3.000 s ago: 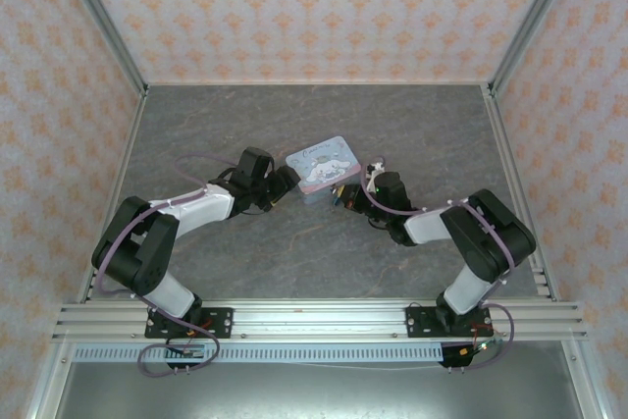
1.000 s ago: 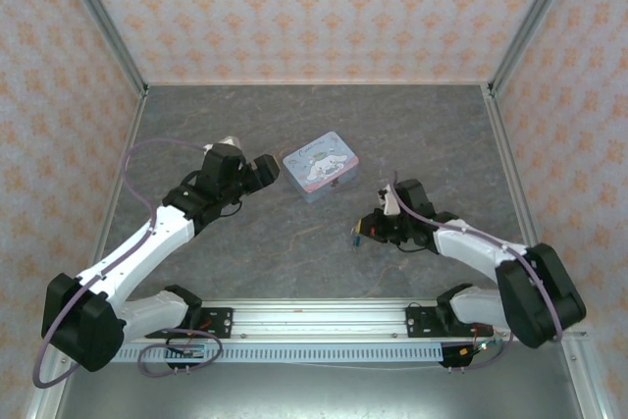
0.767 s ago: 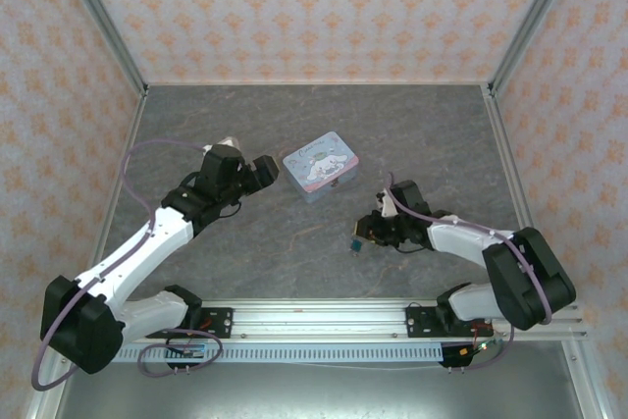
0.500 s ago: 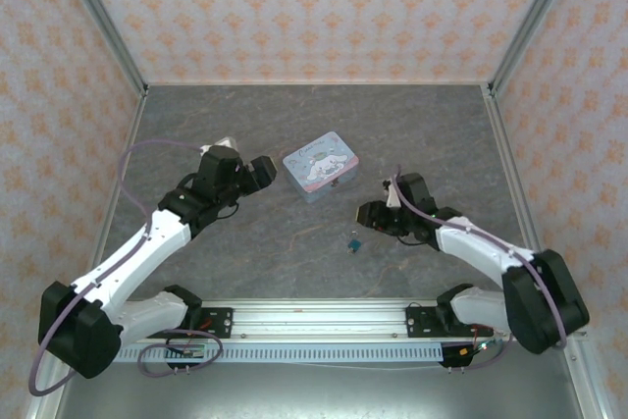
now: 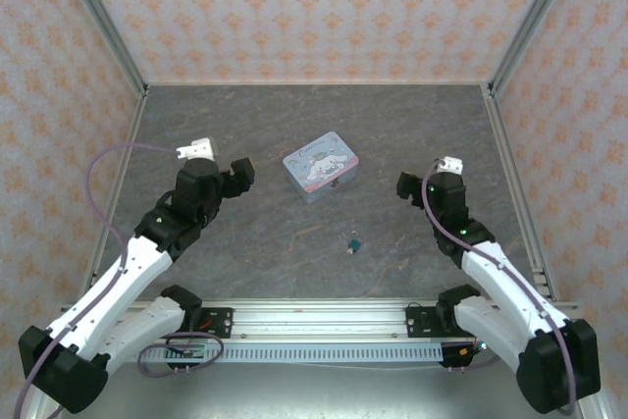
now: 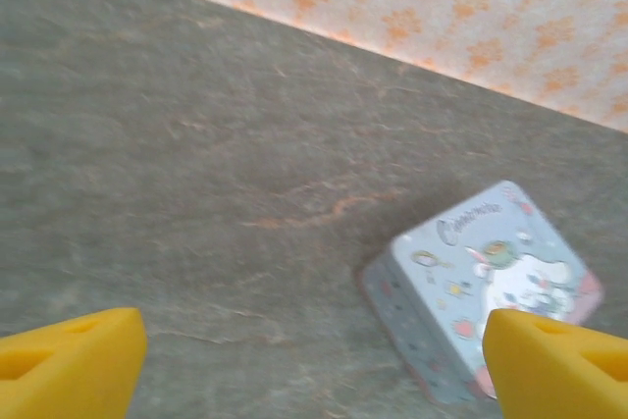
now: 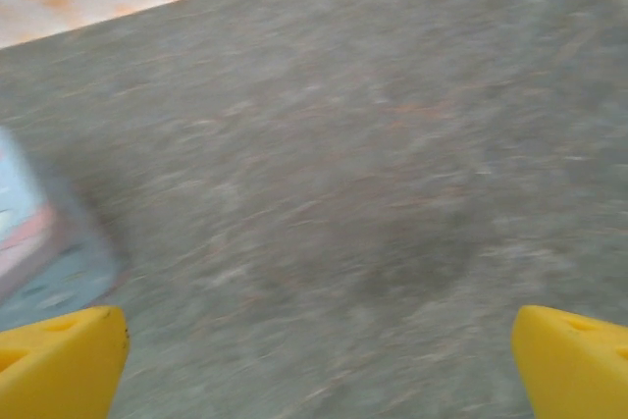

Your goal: Unlock the padlock with the key

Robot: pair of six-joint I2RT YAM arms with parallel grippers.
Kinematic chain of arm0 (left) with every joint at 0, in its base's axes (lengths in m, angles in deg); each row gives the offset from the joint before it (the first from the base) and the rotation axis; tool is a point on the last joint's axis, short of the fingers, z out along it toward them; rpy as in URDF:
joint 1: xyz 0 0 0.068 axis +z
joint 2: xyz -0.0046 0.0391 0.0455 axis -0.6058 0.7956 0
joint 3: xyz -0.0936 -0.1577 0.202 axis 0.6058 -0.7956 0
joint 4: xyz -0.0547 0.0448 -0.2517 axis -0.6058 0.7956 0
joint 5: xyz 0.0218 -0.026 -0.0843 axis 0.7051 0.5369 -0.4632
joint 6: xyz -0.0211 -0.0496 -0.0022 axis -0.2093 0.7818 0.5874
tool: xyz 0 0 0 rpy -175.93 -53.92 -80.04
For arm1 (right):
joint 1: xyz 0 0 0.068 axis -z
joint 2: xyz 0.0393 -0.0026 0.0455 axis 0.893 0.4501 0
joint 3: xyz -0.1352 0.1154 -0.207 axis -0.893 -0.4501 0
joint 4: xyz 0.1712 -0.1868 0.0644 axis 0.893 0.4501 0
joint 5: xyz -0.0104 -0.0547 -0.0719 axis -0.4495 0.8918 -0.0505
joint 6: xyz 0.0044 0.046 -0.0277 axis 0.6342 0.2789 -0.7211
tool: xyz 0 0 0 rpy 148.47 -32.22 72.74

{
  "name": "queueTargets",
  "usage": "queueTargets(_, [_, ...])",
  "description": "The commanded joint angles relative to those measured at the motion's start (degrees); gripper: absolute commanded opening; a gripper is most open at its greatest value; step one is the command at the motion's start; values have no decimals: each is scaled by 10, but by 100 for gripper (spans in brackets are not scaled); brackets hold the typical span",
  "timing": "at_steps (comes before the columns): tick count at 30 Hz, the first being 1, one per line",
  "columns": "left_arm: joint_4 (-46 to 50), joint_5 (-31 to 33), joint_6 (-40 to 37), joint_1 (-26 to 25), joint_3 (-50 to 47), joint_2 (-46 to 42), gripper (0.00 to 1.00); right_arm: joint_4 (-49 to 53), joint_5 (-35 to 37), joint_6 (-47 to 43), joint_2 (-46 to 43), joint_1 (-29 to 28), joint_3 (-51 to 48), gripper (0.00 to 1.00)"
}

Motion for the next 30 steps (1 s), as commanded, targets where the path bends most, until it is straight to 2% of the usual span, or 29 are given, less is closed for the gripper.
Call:
queueTargets(1, [-30,113,-86,7,-34,1,89,-38,-9,-40,49,68,9,99])
queueTargets(3, [-24,147,-111,7,-38,8,89,-67,-21,-54,84,93,13,99])
queueTargets(7, [-54,189,-155,16,-67,12,90,-231,-27,-72,152,113,-35,99])
queueTargets(10, [-96,174,-169,49,-98,18,90,-334,-65,-58,217,139,-50,99])
queueTargets(11, [-112,169,-172,60,-108,20,90,-325,-86,-60,229,147,-36,99])
queueTargets(13, [-143,168,-175,76,-126,27,90,-377,-111,-79,256,150,-37,99])
queueTargets(15, [-183,166,-179,89,-147,36,90,-385,-123,-103,271,151,-28,99])
queueTargets(19, [-292,167,-192,112,-194,64,90,-502,-146,-113,330,162,-60,99])
queueTargets(21, [-342,145,-189,133,-213,80,90,-565,-153,-108,366,165,-74,99])
queueTargets(24, [-410,119,-183,164,-238,106,90,-501,-176,-120,360,167,-47,99])
queueTargets(30, [-502,71,-193,207,-249,174,90,-498,-174,-120,364,167,-44,99])
